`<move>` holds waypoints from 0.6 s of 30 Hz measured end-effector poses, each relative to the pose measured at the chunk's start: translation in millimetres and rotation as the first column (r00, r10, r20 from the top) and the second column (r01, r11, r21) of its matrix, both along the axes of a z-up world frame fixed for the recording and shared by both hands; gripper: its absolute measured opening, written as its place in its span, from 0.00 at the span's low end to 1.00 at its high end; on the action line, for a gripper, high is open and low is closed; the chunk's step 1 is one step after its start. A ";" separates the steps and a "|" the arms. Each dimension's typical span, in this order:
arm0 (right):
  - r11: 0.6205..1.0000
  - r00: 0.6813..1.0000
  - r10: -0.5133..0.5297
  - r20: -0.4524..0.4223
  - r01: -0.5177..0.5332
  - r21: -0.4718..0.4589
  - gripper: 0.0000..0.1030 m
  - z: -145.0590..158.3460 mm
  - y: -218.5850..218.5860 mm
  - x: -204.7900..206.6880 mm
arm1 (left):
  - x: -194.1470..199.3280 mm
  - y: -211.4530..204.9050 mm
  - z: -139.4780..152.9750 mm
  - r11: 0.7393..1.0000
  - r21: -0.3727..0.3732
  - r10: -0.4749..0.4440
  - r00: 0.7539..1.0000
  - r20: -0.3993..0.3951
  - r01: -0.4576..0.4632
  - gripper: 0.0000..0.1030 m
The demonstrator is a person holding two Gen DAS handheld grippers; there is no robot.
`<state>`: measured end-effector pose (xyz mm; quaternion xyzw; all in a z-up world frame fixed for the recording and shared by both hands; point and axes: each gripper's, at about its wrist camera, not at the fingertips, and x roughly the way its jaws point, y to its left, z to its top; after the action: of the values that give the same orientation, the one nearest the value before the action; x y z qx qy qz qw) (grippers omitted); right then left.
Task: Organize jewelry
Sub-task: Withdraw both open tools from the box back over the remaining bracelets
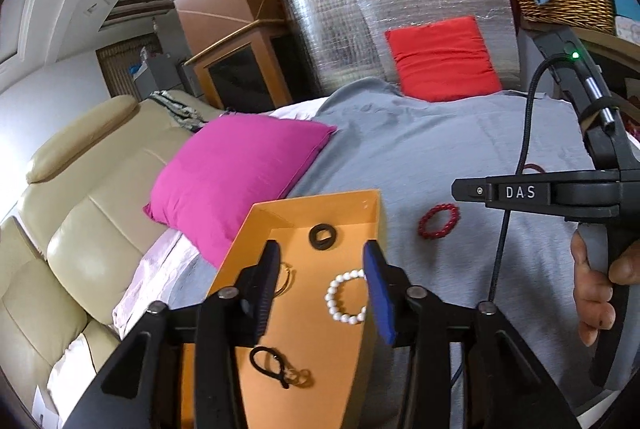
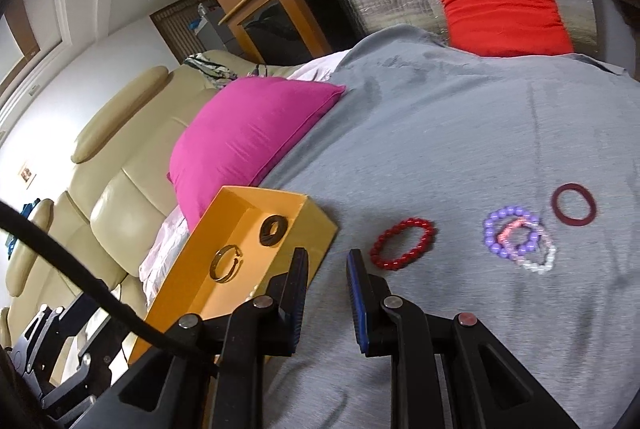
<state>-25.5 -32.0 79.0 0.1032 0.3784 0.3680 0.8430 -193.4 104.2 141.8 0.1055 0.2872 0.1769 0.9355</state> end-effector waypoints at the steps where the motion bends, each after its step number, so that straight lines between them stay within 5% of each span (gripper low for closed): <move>1: 1.000 1.000 -0.004 0.000 0.004 0.000 0.21 0.3 -3.5 1.0 | 0.5 -3.3 1.0 1.000 0.002 -0.005 1.000 0.001 0.005 0.46; 13: 0.998 0.998 -0.061 0.003 0.061 -0.008 0.21 4.7 -50.3 9.8 | 7.1 -42.8 8.8 0.997 0.026 -0.074 0.997 0.003 0.074 0.46; 18: 0.996 0.996 -0.089 0.013 0.089 -0.012 0.33 6.2 -70.7 12.0 | 9.2 -56.7 10.5 0.995 0.032 -0.092 0.996 0.000 0.092 0.46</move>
<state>-13.5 -102.7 85.1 0.1126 0.3705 0.3283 0.8615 -184.2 47.5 152.3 0.1337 0.2786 0.1383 0.9409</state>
